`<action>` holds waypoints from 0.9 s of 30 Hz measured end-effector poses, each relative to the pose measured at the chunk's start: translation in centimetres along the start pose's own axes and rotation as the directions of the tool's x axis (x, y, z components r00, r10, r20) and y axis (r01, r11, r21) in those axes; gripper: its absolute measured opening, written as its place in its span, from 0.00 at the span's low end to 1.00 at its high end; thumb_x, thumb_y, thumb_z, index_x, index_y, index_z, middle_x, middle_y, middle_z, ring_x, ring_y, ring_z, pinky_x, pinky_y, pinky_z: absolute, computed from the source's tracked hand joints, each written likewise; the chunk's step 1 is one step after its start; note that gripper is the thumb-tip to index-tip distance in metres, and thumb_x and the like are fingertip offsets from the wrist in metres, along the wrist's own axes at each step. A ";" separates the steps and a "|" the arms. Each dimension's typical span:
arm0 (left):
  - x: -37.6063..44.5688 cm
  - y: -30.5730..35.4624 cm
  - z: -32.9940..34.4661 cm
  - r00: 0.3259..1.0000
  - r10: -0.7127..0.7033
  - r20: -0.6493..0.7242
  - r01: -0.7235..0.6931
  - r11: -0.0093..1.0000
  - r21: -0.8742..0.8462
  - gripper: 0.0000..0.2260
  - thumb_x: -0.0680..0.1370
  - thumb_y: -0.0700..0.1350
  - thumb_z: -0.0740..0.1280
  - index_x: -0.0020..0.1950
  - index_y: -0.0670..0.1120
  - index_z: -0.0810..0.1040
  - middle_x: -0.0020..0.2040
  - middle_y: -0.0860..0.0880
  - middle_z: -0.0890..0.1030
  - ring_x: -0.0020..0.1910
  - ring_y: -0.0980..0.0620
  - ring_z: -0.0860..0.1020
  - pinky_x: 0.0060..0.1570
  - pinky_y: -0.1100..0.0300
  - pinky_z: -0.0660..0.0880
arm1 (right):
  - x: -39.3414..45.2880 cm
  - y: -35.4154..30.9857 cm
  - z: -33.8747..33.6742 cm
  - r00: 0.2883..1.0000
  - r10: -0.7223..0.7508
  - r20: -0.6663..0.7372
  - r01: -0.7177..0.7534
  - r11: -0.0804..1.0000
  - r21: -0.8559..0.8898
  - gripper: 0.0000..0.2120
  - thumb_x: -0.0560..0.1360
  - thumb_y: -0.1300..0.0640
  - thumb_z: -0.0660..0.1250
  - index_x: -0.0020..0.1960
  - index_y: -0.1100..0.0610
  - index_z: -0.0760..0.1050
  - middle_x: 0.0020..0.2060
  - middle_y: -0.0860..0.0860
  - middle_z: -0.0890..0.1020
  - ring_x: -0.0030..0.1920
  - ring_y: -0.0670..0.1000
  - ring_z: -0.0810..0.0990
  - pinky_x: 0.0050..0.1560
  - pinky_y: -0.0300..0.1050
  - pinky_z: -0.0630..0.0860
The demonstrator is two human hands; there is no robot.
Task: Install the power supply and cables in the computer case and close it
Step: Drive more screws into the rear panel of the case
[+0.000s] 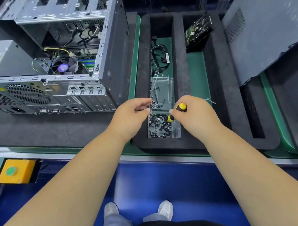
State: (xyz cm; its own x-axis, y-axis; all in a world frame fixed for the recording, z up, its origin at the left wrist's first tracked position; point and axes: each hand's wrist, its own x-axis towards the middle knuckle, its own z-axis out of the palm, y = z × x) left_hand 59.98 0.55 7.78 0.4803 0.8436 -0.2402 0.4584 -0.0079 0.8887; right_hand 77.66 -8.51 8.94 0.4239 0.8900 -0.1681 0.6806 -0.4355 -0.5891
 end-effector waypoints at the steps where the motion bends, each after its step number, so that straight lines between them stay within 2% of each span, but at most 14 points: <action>1: 0.0 0.1 0.0 1.000 -0.011 0.001 0.011 1.000 -0.011 0.14 0.79 0.41 0.66 0.61 0.56 0.80 0.55 0.61 0.81 0.54 0.67 0.77 0.58 0.68 0.70 | -0.1 -0.2 -0.5 1.000 -0.006 -0.022 0.006 1.000 0.025 0.10 0.77 0.47 0.67 0.44 0.52 0.75 0.35 0.49 0.78 0.39 0.52 0.77 0.40 0.49 0.76; 3: -0.1 0.4 0.0 0.999 -0.043 0.001 0.043 0.998 -0.042 0.13 0.79 0.43 0.66 0.61 0.56 0.80 0.56 0.61 0.81 0.54 0.68 0.77 0.56 0.69 0.69 | -0.3 -0.5 -1.9 0.997 -0.008 -0.074 0.016 0.994 0.107 0.09 0.77 0.47 0.67 0.42 0.52 0.75 0.35 0.49 0.78 0.38 0.52 0.76 0.40 0.50 0.76; 6: -0.2 1.1 0.3 0.994 -0.113 -0.003 0.112 0.988 -0.107 0.11 0.81 0.44 0.62 0.60 0.54 0.80 0.57 0.55 0.82 0.57 0.60 0.78 0.59 0.61 0.72 | -0.9 -1.0 -4.1 0.990 0.023 -0.138 0.022 0.947 0.320 0.09 0.77 0.48 0.67 0.39 0.51 0.76 0.33 0.46 0.80 0.34 0.48 0.73 0.36 0.48 0.73; 8: -0.2 2.0 0.6 0.982 -0.188 0.015 0.187 0.961 -0.203 0.12 0.83 0.42 0.58 0.59 0.49 0.79 0.57 0.49 0.82 0.54 0.56 0.81 0.55 0.60 0.76 | -1.4 -1.4 -5.7 0.983 0.039 -0.179 0.043 0.902 0.429 0.09 0.76 0.50 0.67 0.39 0.51 0.77 0.29 0.40 0.78 0.28 0.44 0.69 0.31 0.43 0.69; 11: -0.7 3.8 0.9 0.951 -0.295 0.095 0.308 0.871 -0.382 0.12 0.84 0.41 0.56 0.60 0.43 0.78 0.52 0.45 0.84 0.50 0.51 0.83 0.48 0.61 0.79 | -2.3 -2.0 -7.8 0.971 0.058 -0.233 0.076 0.845 0.529 0.08 0.76 0.51 0.66 0.40 0.51 0.76 0.29 0.37 0.80 0.29 0.44 0.69 0.29 0.39 0.70; 14: -1.3 5.5 1.1 0.928 -0.314 0.199 0.371 0.774 -0.513 0.10 0.84 0.41 0.57 0.59 0.42 0.77 0.49 0.44 0.85 0.49 0.50 0.84 0.45 0.60 0.80 | -3.1 -2.3 -9.3 0.960 0.081 -0.269 0.094 0.811 0.578 0.08 0.75 0.50 0.66 0.38 0.50 0.76 0.29 0.38 0.81 0.30 0.46 0.68 0.27 0.36 0.68; 17: -1.7 6.8 1.2 0.922 -0.300 0.246 0.388 0.704 -0.595 0.09 0.83 0.40 0.57 0.57 0.40 0.77 0.46 0.44 0.85 0.44 0.50 0.84 0.40 0.61 0.80 | -3.7 -2.3 -10.1 0.952 0.112 -0.285 0.089 0.790 0.606 0.08 0.73 0.47 0.67 0.38 0.49 0.77 0.28 0.43 0.79 0.29 0.46 0.70 0.32 0.43 0.68; 19: -1.8 7.2 1.1 0.924 -0.290 0.250 0.383 0.671 -0.635 0.09 0.83 0.39 0.59 0.54 0.40 0.78 0.45 0.43 0.85 0.41 0.51 0.84 0.38 0.61 0.81 | -4.0 -2.3 -10.4 0.950 0.122 -0.287 0.090 0.775 0.626 0.07 0.72 0.47 0.67 0.38 0.48 0.77 0.27 0.45 0.76 0.29 0.45 0.70 0.34 0.44 0.68; 22: -1.9 7.6 0.8 0.929 -0.267 0.257 0.370 0.654 -0.660 0.08 0.82 0.39 0.61 0.52 0.40 0.79 0.41 0.45 0.84 0.37 0.52 0.83 0.36 0.62 0.80 | -4.2 -2.3 -10.7 0.946 0.121 -0.301 0.102 0.768 0.632 0.08 0.73 0.48 0.67 0.38 0.48 0.77 0.27 0.45 0.76 0.30 0.45 0.70 0.36 0.44 0.70; 27: -2.1 8.0 0.6 0.932 -0.233 0.277 0.360 0.677 -0.642 0.07 0.82 0.39 0.61 0.55 0.41 0.77 0.38 0.48 0.82 0.36 0.54 0.80 0.37 0.63 0.78 | -4.3 -2.2 -10.9 0.940 0.132 -0.316 0.105 0.767 0.633 0.07 0.73 0.47 0.67 0.38 0.48 0.78 0.29 0.48 0.76 0.30 0.45 0.71 0.36 0.46 0.71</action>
State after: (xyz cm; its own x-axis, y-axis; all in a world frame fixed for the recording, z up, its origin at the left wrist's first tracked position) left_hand 63.09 -1.63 15.16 0.5478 0.6398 -0.5390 0.0031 0.6427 0.7661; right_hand 80.82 -12.86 19.57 0.6767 0.7361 0.0140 0.1884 -0.1547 -0.9698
